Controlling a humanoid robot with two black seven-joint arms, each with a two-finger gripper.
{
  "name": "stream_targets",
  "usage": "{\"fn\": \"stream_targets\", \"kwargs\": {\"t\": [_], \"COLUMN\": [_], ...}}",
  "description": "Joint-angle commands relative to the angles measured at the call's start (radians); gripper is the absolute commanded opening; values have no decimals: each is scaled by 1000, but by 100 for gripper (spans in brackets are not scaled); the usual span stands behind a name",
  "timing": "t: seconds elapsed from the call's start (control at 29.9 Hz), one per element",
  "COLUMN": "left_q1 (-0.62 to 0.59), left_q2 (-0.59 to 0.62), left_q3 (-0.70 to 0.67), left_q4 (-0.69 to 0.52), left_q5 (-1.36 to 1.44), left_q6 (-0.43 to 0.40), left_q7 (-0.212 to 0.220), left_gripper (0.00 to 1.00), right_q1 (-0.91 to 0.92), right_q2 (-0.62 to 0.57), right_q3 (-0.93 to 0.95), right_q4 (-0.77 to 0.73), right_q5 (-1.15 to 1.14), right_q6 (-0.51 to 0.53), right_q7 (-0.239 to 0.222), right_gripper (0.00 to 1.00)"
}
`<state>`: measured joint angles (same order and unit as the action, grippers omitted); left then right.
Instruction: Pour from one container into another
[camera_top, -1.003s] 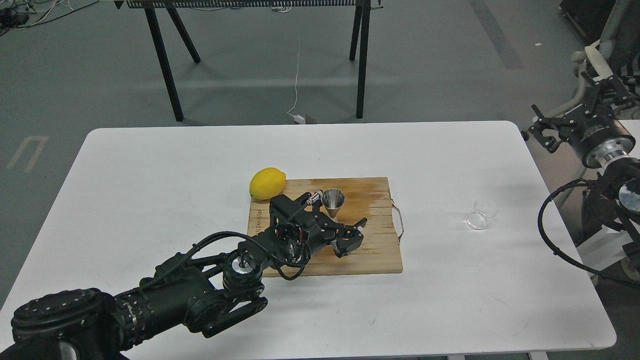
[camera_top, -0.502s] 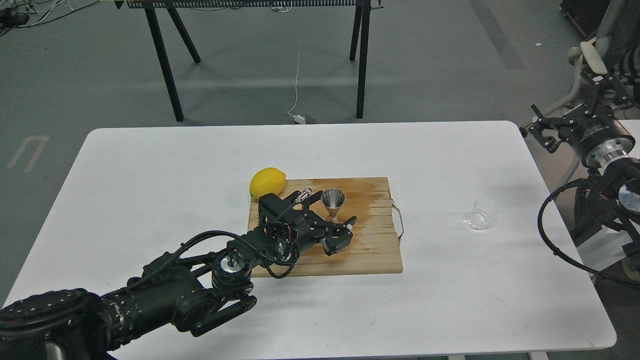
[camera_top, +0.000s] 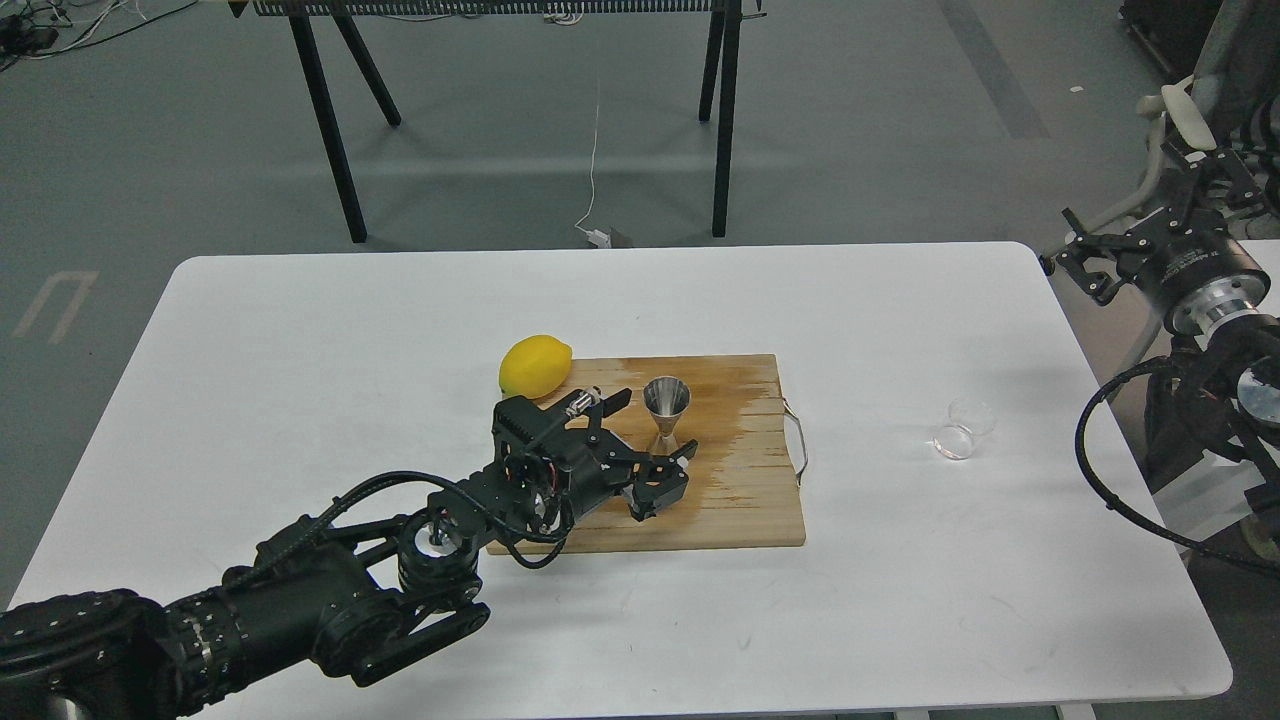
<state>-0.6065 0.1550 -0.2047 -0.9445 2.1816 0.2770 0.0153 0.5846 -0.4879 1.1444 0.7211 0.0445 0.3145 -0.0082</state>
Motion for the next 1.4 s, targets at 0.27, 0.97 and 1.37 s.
{"fn": "stream_targets", "kwargs": {"t": [0.27,0.97,1.37], "left_q1": [34,-48,-211], "left_q2": [176,478,479], "left_q3": [-38,-387,-522], "left_q4": [-89,-114,157], "left_q5": [0,-602,-1445], "left_q6": [36,22,-473], "left_q7": [-8,-92,-94], "left_gripper": [99,99,99], "right_q1": [1,3,43], "right_q2": [-1,-1,-61], "right_q3": [0,0,-92], "right_q4": [0,3,49], "right_q5": [0,-6,-11], "right_q6": [0,1,0], "right_q7": [0,2,-4], "right_gripper": [99,99,99]}}
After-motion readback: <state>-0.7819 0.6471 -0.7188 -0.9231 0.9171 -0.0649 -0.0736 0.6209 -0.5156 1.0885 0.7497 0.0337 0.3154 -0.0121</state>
